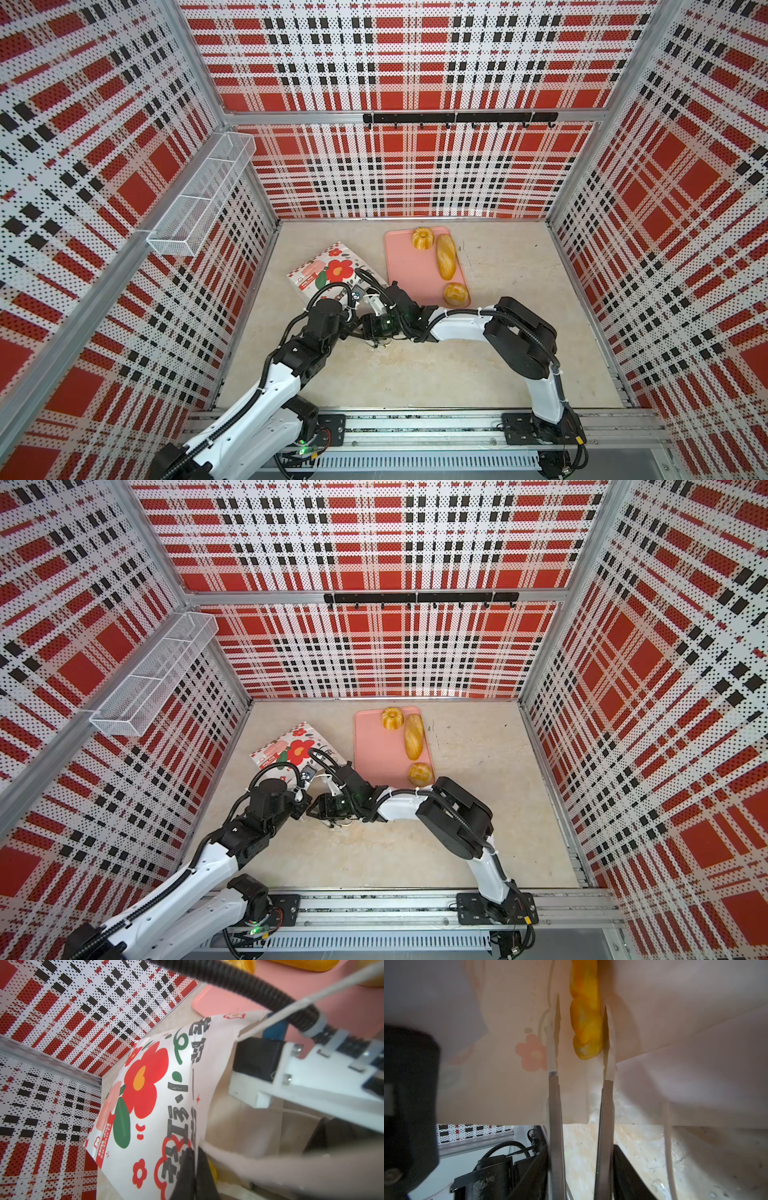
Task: Take the fake bread out of the paper bag
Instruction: 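Pull the twisted bread out of the bag with the right gripper's tongs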
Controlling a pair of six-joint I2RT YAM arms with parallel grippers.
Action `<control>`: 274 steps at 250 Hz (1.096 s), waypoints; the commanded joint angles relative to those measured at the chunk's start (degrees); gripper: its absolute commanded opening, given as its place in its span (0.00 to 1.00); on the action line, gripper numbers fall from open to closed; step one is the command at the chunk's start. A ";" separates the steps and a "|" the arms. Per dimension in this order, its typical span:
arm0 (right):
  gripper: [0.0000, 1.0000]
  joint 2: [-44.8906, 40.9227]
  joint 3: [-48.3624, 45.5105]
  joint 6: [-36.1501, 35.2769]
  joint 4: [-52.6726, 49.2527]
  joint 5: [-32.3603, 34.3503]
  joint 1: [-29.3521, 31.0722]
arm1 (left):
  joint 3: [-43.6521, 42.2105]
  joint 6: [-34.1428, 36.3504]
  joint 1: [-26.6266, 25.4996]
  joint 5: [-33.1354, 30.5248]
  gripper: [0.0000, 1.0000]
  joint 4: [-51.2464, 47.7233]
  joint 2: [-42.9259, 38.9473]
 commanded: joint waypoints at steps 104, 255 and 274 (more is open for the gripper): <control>0.06 -12.24 -7.14 1.06 1.01 0.79 -0.98 | -0.83 3.16 -1.98 -1.94 0.00 1.15 0.75; 0.00 -18.47 -8.50 -10.08 -14.90 2.69 -1.83 | 1.23 0.62 -2.00 -4.49 0.00 0.20 -0.01; 0.00 -19.88 -8.86 -11.73 -16.88 3.09 -1.78 | 1.31 0.48 -2.00 -4.99 0.00 0.06 -0.07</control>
